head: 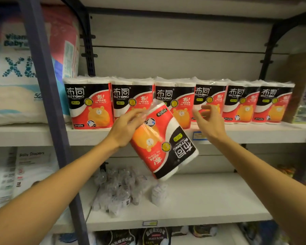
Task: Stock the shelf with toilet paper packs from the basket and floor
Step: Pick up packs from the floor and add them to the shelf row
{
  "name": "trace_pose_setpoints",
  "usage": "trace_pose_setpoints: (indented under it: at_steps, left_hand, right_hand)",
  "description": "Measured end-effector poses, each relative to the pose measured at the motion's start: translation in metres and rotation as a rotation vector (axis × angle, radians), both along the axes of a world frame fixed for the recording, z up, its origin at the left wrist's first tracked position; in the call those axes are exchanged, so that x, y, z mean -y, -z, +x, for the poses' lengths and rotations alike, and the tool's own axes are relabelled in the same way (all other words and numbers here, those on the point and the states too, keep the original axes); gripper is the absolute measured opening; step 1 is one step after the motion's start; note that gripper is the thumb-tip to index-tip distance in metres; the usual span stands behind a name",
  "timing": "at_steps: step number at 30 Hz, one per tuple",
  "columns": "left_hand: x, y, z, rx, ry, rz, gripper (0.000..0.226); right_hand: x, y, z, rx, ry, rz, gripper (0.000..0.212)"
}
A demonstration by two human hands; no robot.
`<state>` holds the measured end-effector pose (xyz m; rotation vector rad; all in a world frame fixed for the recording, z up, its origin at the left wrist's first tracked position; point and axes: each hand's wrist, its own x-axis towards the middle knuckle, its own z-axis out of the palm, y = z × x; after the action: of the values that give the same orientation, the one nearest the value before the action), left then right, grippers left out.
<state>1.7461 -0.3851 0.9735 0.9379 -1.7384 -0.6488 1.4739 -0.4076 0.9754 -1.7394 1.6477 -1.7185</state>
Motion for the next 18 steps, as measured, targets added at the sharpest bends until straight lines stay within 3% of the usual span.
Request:
trace_pose_setpoints:
  at_steps: [3, 5, 7, 10, 13, 15, 18]
  left_hand:
    - [-0.004, 0.001, -0.019, -0.208, -0.019, -0.033, 0.025]
    - [-0.004, 0.003, -0.036, -0.330, -0.053, -0.045, 0.022]
    - [-0.003, 0.006, -0.055, -0.417, -0.097, -0.049, 0.033]
    - [-0.013, 0.006, -0.085, -0.415, -0.114, -0.076, 0.034]
    - [-0.022, 0.008, -0.114, -0.396, -0.087, -0.101, 0.029]
    - [-0.023, 0.010, -0.131, -0.377, -0.057, -0.111, 0.028]
    - [-0.020, 0.011, -0.153, -0.338, -0.018, -0.090, 0.043]
  right_hand:
    - [-0.021, -0.010, -0.007, 0.154, -0.093, 0.033, 0.044]
    - [-0.037, -0.017, -0.008, 0.278, -0.285, 0.144, 0.060]
    - [-0.049, -0.023, -0.012, 0.322, -0.422, 0.250, 0.072]
    - [-0.056, -0.026, -0.021, 0.277, -0.424, 0.228, 0.086]
    - [-0.059, -0.025, -0.036, 0.216, -0.377, 0.150, 0.051]
    - [-0.061, -0.026, -0.049, 0.292, -0.336, 0.130, 0.030]
    - [-0.061, -0.029, -0.070, 0.324, -0.257, 0.102, 0.041]
